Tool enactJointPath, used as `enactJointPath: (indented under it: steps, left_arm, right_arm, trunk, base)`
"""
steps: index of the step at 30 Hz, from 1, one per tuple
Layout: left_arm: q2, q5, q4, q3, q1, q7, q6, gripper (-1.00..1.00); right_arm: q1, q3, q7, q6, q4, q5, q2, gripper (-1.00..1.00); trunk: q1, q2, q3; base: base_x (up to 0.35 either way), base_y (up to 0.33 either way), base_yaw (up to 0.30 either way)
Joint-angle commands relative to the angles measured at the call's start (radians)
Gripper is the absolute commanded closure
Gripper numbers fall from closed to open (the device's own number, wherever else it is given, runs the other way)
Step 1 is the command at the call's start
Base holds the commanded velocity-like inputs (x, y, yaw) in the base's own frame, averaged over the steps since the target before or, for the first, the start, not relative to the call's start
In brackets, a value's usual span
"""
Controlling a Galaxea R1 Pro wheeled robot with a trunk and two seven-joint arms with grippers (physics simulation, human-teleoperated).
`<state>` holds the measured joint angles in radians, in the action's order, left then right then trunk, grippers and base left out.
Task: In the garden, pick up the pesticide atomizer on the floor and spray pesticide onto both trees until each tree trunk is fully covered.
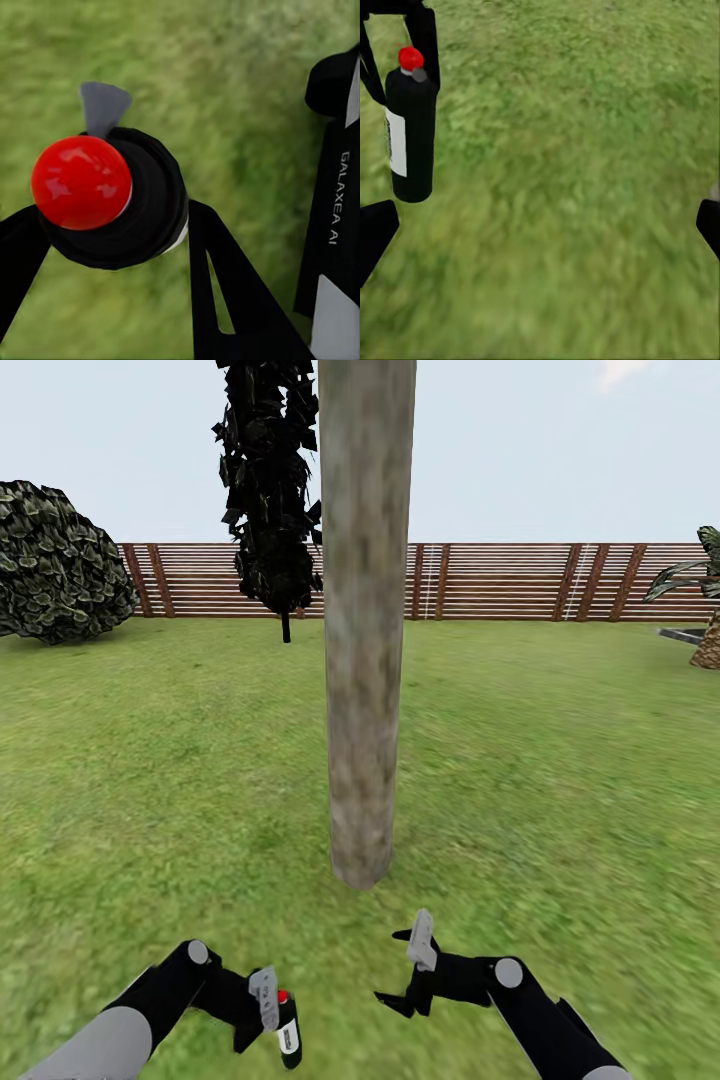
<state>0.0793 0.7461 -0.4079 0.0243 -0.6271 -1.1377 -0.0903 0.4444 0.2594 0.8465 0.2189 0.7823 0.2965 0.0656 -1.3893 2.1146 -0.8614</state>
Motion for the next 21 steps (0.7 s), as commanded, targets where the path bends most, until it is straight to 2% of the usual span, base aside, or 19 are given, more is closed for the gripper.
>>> enactJointPath:
  steps: [1,5,6,8,9,11,14,15,18,21]
  left_arm:
    - [-0.003,0.008,-0.003,0.01,-0.001,0.008,-0.016,1.0]
    - [-0.017,0.007,-0.009,0.04,-0.003,0.008,-0.014,1.0]
    - [-0.02,0.007,-0.009,0.044,-0.003,0.009,-0.014,1.0]
    - [-0.028,0.008,-0.01,0.048,-0.003,0.009,-0.014,1.0]
    - [-0.057,0.008,-0.012,0.087,-0.005,0.009,-0.013,1.0]
    - [-0.072,0.008,-0.012,0.098,-0.012,0.009,-0.007,1.0]
    - [-0.091,0.008,-0.013,0.104,-0.018,0.009,0.008,1.0]
    - [-0.1,0.014,-0.013,0.117,-0.019,0.009,0.011,1.0]
    - [-0.116,0.036,-0.013,0.147,-0.02,0.009,0.013,1.0]
    - [-0.124,0.042,-0.013,0.153,-0.02,0.009,0.013,1.0]
  right_arm:
    - [0.001,0.001,0.006,0.007,0.003,0.01,-0.001,-1.0]
    - [0.001,0.001,0.029,0.005,0.018,0.027,-0.007,-1.0]
    - [0.001,0.001,0.032,0.001,0.02,0.039,-0.009,1.0]
    - [0.001,0.001,0.034,-0.01,0.022,0.069,-0.011,1.0]
    - [0.001,0.001,0.038,-0.024,0.022,0.117,-0.014,1.0]
    - [0.001,0.002,0.049,-0.026,0.021,0.121,-0.018,1.0]
    - [0.001,0.003,0.06,-0.027,0.017,0.135,-0.045,1.0]
    - [0.001,0.003,0.061,-0.028,0.014,0.165,-0.064,1.0]
    - [0.001,0.002,0.062,-0.029,0.013,0.227,-0.095,1.0]
    - [0.001,0.001,0.062,-0.031,0.013,0.244,-0.103,1.0]
  trunk:
    - [0.0,0.0,-0.001]
    - [0.0,0.0,-0.001]
    - [0.0,0.0,-0.001]
    - [0.0,0.0,-0.001]
    - [0.0,0.0,-0.001]
    - [0.0,0.0,-0.001]
    - [0.0,0.0,-0.001]
    - [0.0,0.0,-0.001]
    - [0.0,0.0,-0.001]
    - [0.0,0.0,-0.001]
  base:
    - [0.0,0.0,0.0]
    - [0.0,0.0,0.0]
    - [0.0,0.0,0.0]
    - [0.0,0.0,0.0]
    - [0.0,0.0,0.0]
    - [0.0,0.0,0.0]
    - [0.0,0.0,0.0]
    - [0.0,0.0,0.0]
    - [0.0,0.0,0.0]
    - [0.0,0.0,0.0]
